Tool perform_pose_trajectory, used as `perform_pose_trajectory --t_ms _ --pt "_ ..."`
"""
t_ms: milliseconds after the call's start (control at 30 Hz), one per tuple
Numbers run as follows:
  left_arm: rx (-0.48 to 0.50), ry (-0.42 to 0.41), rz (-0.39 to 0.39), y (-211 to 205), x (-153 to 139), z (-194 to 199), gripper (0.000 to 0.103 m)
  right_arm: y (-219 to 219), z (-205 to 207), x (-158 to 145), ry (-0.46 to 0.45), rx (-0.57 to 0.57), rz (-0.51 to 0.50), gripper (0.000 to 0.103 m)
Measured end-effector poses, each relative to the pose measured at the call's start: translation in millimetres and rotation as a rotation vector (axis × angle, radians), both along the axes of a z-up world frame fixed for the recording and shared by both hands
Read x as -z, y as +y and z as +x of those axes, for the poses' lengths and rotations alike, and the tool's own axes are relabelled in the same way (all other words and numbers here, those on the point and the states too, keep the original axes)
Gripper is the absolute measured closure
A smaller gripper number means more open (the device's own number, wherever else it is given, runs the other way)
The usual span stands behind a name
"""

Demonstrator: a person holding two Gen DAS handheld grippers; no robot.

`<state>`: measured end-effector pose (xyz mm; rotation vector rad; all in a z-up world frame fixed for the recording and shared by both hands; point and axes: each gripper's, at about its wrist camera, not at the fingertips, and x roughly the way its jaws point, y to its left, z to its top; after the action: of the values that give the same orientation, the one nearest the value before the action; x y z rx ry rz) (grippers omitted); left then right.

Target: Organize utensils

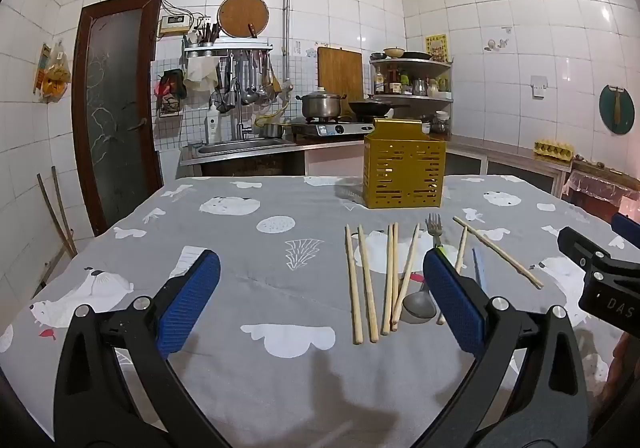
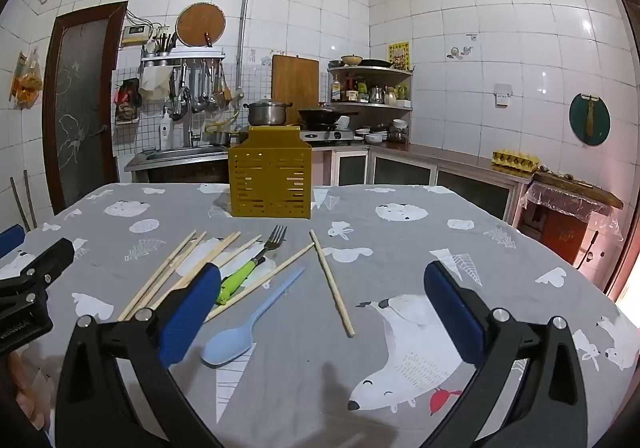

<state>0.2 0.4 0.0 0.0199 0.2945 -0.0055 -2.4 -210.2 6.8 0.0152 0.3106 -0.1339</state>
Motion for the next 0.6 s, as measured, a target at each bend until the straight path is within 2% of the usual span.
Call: perform_pose_trajectory --t_ms 600 --pt "0.003 0.001 0.007 -0.6 2.4 3.1 0.005 0.1 -0.8 -0.3 -0.010 -0.001 -0.002 0.004"
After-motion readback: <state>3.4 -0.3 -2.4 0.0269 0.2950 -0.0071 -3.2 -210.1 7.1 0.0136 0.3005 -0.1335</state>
